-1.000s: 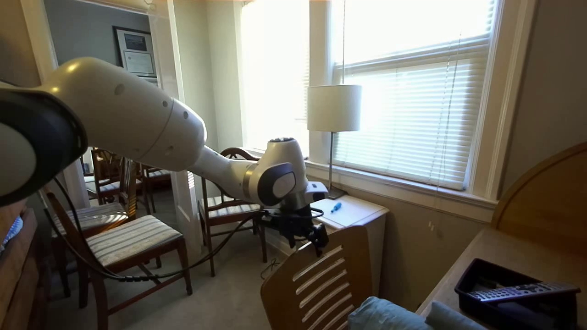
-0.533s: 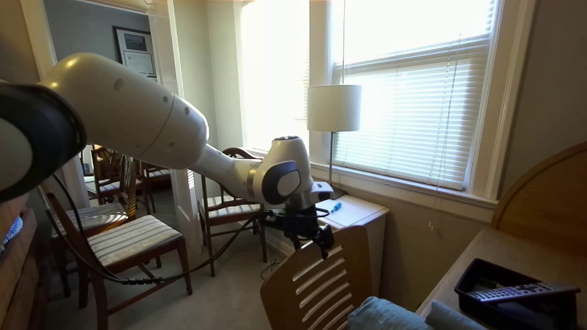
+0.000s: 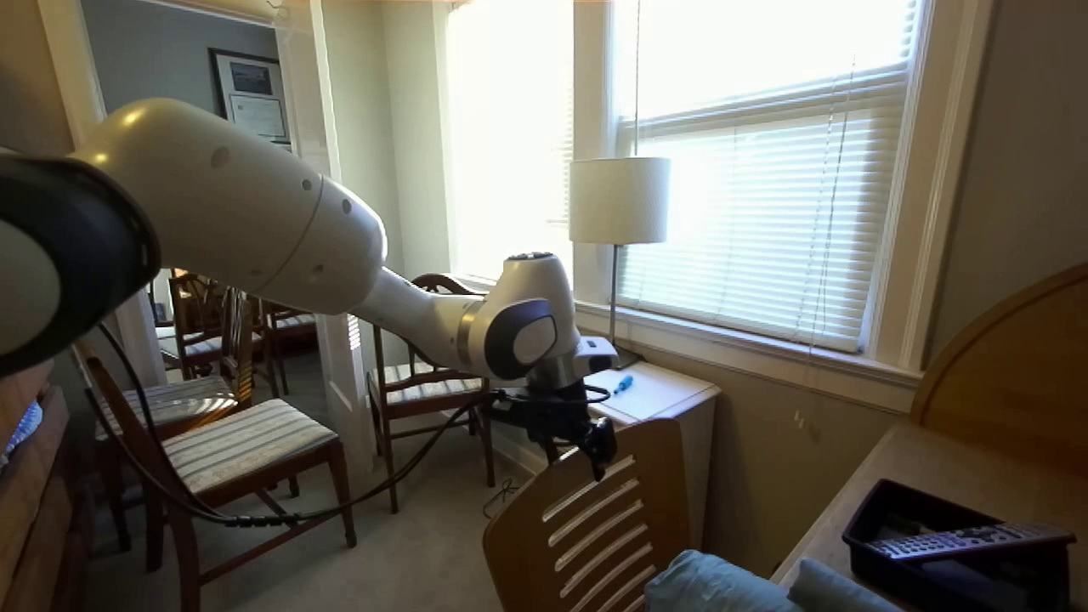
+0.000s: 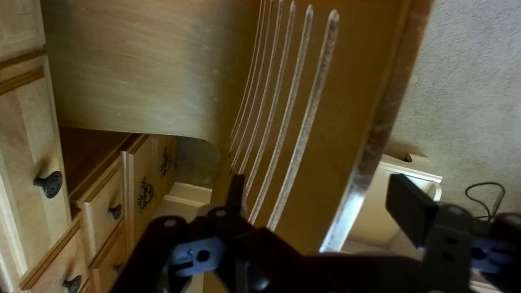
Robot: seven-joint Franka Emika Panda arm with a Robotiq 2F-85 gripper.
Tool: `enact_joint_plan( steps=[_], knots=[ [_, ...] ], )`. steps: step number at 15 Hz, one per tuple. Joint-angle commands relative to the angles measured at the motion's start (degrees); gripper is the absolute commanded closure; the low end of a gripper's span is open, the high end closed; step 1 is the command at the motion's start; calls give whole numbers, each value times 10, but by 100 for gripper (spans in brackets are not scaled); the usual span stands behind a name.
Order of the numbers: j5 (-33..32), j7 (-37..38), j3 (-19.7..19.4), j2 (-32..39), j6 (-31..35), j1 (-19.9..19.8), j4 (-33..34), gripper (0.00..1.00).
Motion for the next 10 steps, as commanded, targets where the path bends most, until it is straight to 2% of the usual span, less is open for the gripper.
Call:
enact_joint_plan(
  steps=[1,4,5,9,10],
  knots=[
    [3,-15,9,2,7,-3,1,41],
    [5,-23,14,2,8,-4,1,64],
    [16,-48,34,-1,1,-11,-1,70],
    [-8,-48,8,-9,-52,12,11,97],
    [-8,-49,4,-9,-62,14,12,97]
  ],
)
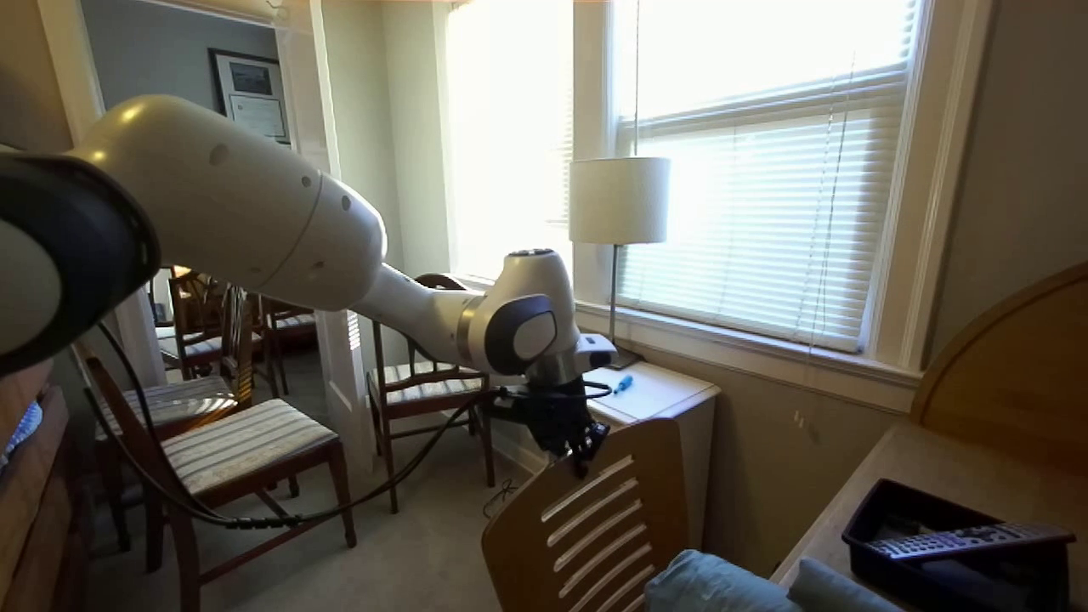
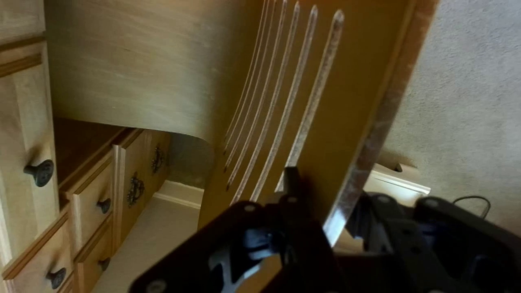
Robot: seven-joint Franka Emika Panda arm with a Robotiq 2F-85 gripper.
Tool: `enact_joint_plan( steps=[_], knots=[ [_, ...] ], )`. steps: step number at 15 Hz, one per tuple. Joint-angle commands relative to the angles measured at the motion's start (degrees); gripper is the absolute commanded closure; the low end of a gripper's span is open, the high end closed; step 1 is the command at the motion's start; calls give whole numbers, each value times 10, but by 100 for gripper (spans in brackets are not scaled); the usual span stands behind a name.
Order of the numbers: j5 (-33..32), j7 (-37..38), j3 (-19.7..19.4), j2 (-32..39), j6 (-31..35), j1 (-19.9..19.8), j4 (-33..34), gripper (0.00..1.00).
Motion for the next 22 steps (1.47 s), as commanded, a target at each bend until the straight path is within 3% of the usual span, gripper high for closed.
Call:
enact_joint_plan(
  steps=[1,2,4,7,10,13,22],
  knots=[
    [-7,-9,-7,-8,-60,18,11,94],
    [-5,-8,-10,-7,-76,22,14,52],
    [8,-35,8,-7,-97,20,19,45],
    [38,-112,63,2,-105,2,32,24],
    [58,-133,104,13,-118,-14,41,2],
    [52,-93,103,17,-116,-11,45,0],
    [3,76,-11,11,-77,43,54,0]
  ],
)
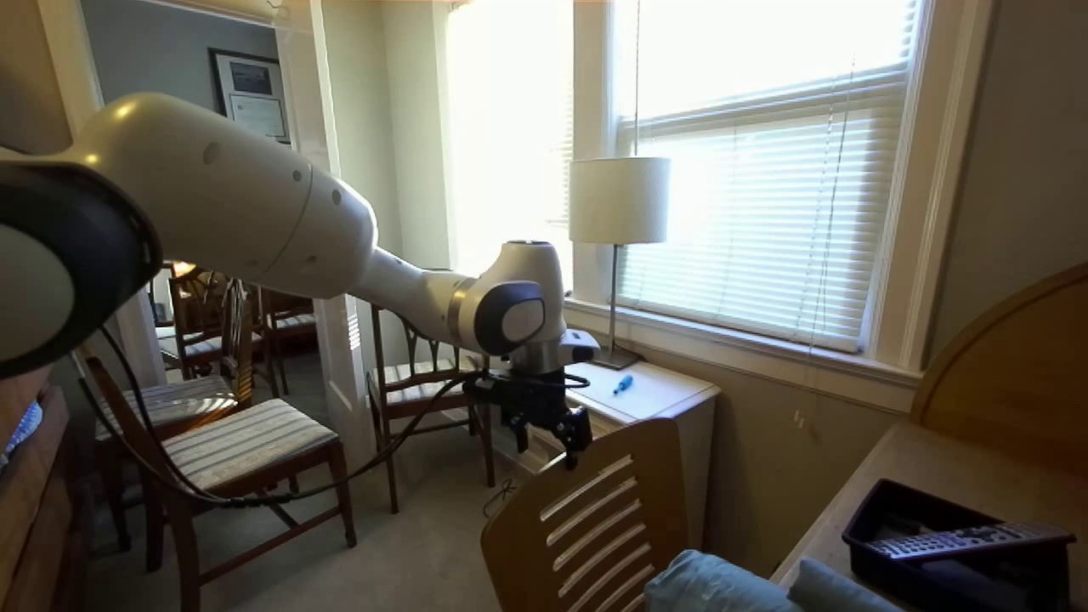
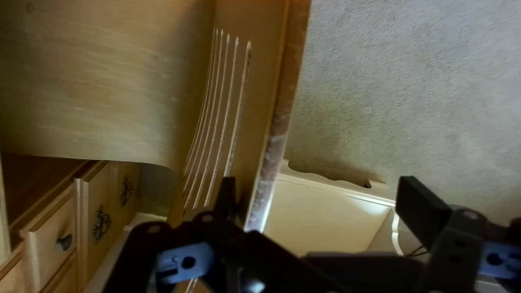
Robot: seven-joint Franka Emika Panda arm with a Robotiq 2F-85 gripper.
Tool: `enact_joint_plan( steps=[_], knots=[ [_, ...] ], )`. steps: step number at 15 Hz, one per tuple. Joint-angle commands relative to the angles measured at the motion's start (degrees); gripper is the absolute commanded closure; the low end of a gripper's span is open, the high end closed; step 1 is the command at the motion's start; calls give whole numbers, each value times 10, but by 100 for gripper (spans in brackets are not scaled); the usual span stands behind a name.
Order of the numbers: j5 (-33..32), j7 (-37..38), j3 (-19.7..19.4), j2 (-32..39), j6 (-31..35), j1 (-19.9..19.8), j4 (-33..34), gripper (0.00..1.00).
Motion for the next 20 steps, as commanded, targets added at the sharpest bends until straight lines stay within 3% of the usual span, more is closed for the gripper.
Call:
enact_joint_plan(
  steps=[1,10,16,20],
  knots=[
    [-21,69,-41,6,4,32,23,0],
    [-6,50,-42,3,5,21,5,0],
    [-17,83,-86,14,22,30,8,0],
    [-11,79,-94,24,53,34,11,0]
  ],
)
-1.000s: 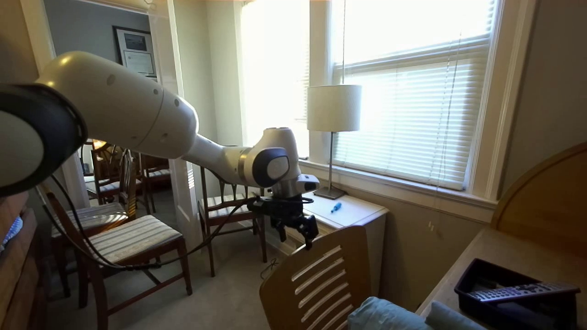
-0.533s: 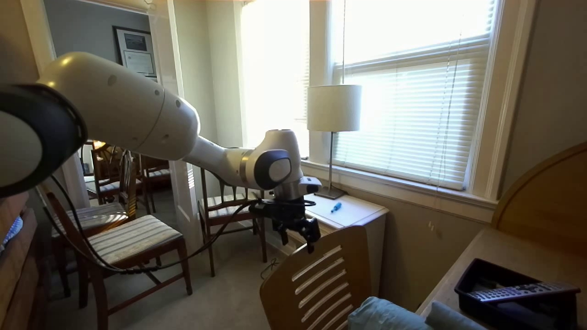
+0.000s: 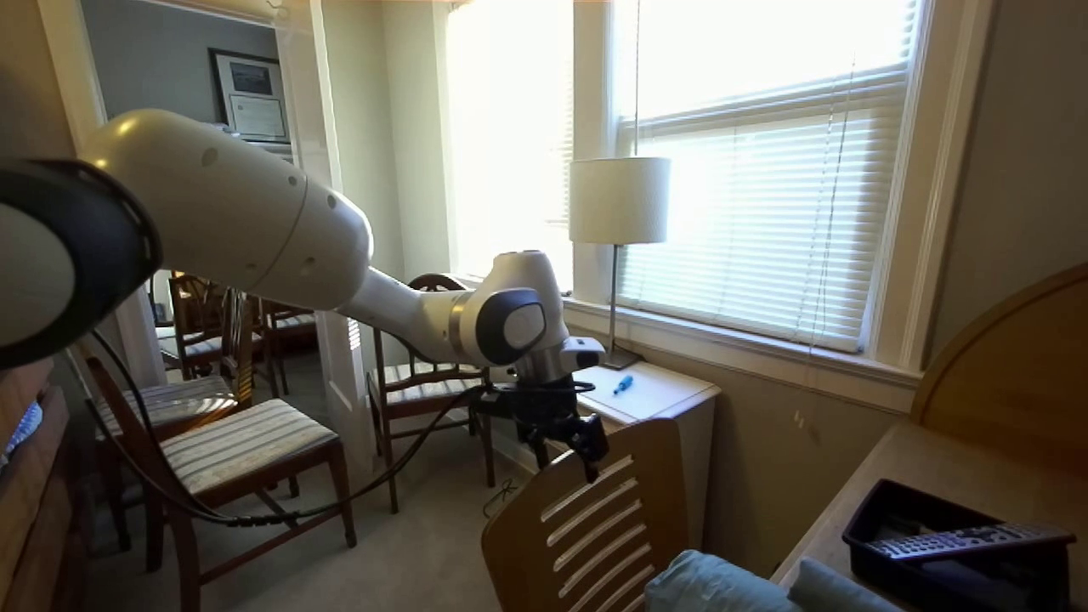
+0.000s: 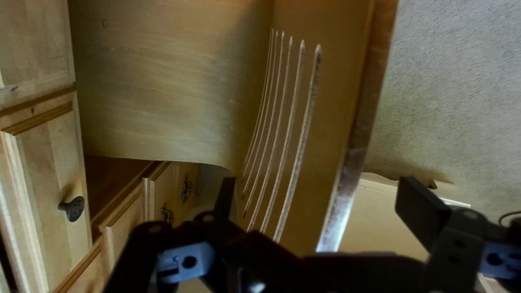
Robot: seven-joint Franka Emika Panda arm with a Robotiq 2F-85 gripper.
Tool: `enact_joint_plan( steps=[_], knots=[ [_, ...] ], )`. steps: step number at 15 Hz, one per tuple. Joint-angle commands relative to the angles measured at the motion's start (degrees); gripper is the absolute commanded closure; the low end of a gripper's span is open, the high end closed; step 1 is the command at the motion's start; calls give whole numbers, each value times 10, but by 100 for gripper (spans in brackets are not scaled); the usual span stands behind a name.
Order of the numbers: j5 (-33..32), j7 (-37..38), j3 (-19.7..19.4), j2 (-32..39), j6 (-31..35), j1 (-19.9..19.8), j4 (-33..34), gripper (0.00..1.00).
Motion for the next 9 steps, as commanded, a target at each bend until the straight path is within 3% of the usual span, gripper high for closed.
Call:
enact_joint_plan(
  steps=[1,3,9],
  knots=[
    [-5,13,-7,14,35,8,9,25],
    [-3,10,-5,16,47,9,7,32],
    [0,6,-3,19,59,9,3,76]
  ],
)
